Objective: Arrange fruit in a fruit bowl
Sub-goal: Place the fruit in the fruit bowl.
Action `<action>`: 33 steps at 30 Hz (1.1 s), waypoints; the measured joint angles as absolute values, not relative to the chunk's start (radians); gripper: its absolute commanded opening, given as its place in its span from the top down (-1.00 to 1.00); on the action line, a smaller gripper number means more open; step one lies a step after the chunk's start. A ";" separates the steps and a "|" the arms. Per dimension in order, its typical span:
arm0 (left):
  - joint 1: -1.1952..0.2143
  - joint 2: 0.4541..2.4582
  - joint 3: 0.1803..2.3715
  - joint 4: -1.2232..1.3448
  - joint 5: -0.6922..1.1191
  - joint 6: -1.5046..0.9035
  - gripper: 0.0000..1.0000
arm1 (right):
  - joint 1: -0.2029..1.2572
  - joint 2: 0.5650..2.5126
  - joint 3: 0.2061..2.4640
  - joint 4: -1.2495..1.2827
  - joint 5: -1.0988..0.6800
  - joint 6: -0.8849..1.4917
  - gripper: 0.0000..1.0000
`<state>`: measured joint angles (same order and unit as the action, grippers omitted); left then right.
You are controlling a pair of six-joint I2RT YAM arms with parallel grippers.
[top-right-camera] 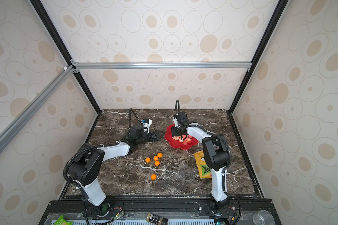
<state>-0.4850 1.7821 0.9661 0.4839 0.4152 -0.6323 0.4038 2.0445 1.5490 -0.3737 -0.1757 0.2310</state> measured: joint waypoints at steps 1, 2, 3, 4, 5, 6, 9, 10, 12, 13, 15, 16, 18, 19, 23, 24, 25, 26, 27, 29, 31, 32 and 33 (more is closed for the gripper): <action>-0.485 1.788 0.970 0.484 0.413 -0.631 -0.97 | 0.404 2.051 1.555 -0.371 -0.174 0.234 1.00; -0.486 1.792 0.971 0.483 0.413 -0.630 -0.97 | 0.404 2.056 1.562 -0.369 -0.172 0.236 1.00; -0.487 1.796 0.971 0.483 0.412 -0.630 -0.97 | 0.404 2.063 1.571 -0.366 -0.171 0.239 1.00; -0.487 1.799 0.971 0.481 0.413 -0.629 -0.97 | 0.404 2.072 1.581 -0.364 -0.168 0.241 1.00; -0.488 1.802 0.971 0.481 0.413 -0.629 -0.97 | 0.404 2.080 1.589 -0.364 -0.167 0.242 1.00; -0.489 1.803 0.971 0.481 0.413 -0.629 -0.97 | 0.404 2.090 1.599 -0.363 -0.164 0.243 1.00; -0.491 1.804 0.971 0.480 0.413 -0.627 -0.97 | 0.404 2.120 1.626 -0.365 -0.157 0.243 1.00; -0.491 1.804 0.971 0.480 0.413 -0.627 -0.97 | 0.404 2.129 1.636 -0.368 -0.155 0.242 1.00; -0.491 1.805 0.971 0.480 0.413 -0.625 -0.97 | 0.404 2.144 1.654 -0.374 -0.151 0.242 1.00; -0.492 1.805 0.971 0.478 0.413 -0.623 -0.97 | 0.404 2.150 1.662 -0.375 -0.147 0.241 1.00; -0.493 1.805 0.971 0.475 0.413 -0.618 -0.97 | 0.404 2.161 1.678 -0.378 -0.139 0.239 1.00; -0.494 1.805 0.971 0.474 0.412 -0.615 -0.97 | 0.404 2.166 1.684 -0.381 -0.134 0.238 1.00; -0.496 1.805 0.971 0.472 0.412 -0.612 -0.97 | 0.404 2.173 1.694 -0.382 -0.130 0.236 1.00; -0.496 1.805 0.971 0.472 0.413 -0.611 -0.97 | 0.404 2.177 1.698 -0.383 -0.127 0.234 1.00; -0.496 1.806 0.971 0.469 0.413 -0.610 -0.97 | 0.404 2.193 1.713 -0.393 -0.123 0.224 1.00; -0.496 1.806 0.971 0.469 0.413 -0.609 -0.97 | 0.404 2.196 1.713 -0.396 -0.121 0.222 1.00; -0.496 1.806 0.971 0.469 0.413 -0.609 -0.97 | 0.404 2.197 1.714 -0.399 -0.120 0.220 1.00; -0.497 1.807 0.971 0.468 0.413 -0.608 -0.97 | 0.404 2.200 1.717 -0.402 -0.120 0.219 0.98; -0.496 1.807 0.971 0.468 0.412 -0.608 -0.97 | 0.404 2.204 1.719 -0.403 -0.119 0.218 0.96; -0.497 1.807 0.971 0.468 0.413 -0.607 -0.97 | 0.404 2.207 1.719 -0.405 -0.119 0.218 0.91; -0.497 1.807 0.971 0.468 0.412 -0.607 -0.97 | 0.404 2.210 1.719 -0.408 -0.120 0.217 0.85; -0.497 1.807 0.971 0.467 0.413 -0.607 -0.97 | 0.404 2.211 1.720 -0.408 -0.120 0.215 0.82; -0.497 1.807 0.971 0.468 0.413 -0.606 -0.97 | 0.404 2.212 1.721 -0.410 -0.120 0.215 0.78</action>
<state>-0.4969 1.8069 0.9714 0.4679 0.4126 -0.6064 0.4038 2.2124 1.7206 -0.4099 -0.1196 0.2153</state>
